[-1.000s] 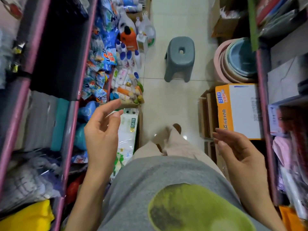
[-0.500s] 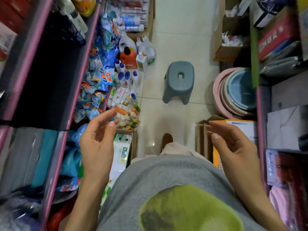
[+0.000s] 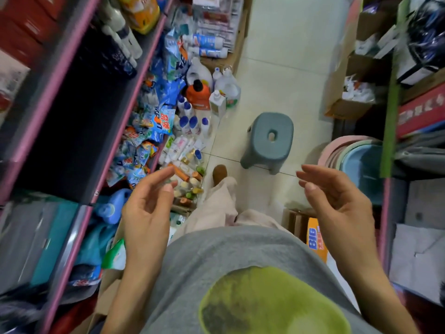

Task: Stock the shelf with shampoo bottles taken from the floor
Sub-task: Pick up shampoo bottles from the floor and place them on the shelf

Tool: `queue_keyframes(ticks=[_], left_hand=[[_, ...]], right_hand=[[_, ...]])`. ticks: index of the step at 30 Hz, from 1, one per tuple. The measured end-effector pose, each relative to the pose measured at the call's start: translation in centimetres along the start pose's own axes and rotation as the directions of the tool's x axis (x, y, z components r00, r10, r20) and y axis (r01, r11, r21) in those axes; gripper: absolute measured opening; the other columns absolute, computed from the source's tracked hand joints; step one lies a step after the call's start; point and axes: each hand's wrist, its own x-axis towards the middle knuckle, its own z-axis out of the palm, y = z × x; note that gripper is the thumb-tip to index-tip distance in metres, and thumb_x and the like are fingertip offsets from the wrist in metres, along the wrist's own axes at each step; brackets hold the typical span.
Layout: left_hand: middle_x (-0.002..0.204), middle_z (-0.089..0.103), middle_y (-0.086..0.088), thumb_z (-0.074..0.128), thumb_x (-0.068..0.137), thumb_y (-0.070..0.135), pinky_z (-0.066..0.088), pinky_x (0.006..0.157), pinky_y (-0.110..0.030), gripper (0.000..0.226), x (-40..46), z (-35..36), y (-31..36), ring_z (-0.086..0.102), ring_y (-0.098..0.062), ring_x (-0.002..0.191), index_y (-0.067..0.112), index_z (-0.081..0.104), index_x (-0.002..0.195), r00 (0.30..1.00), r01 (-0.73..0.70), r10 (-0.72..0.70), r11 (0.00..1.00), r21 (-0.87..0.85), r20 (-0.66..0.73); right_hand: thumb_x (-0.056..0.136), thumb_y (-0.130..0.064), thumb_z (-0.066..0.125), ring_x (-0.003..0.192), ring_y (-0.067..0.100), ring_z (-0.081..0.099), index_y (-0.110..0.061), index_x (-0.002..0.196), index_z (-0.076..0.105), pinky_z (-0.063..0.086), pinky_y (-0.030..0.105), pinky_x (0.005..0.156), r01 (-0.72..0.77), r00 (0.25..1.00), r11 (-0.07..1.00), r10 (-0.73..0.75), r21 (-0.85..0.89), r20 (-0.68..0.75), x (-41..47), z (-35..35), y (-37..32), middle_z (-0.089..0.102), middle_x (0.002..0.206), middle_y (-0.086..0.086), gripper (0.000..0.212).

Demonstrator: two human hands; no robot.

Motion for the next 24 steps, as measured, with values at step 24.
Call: queue_keyframes(ticks=[24], left_hand=[[0.113,0.068,0.01,0.053,0.091,0.009,0.051,0.093,-0.028,0.027,25.3,3.4,6.2,0.064,-0.011,0.107,0.022,0.066,0.111,0.999,-0.009,0.005,0.996,-0.089,-0.045]], right_hand=[[0.091,-0.004,0.056,0.096,0.0,0.066,-0.022,0.103,0.066,0.048,0.008,0.081,-0.031,0.998,0.996,0.036,-0.081,0.058,21.5,10.0,-7.8,0.073,0.098,-0.013,0.024]])
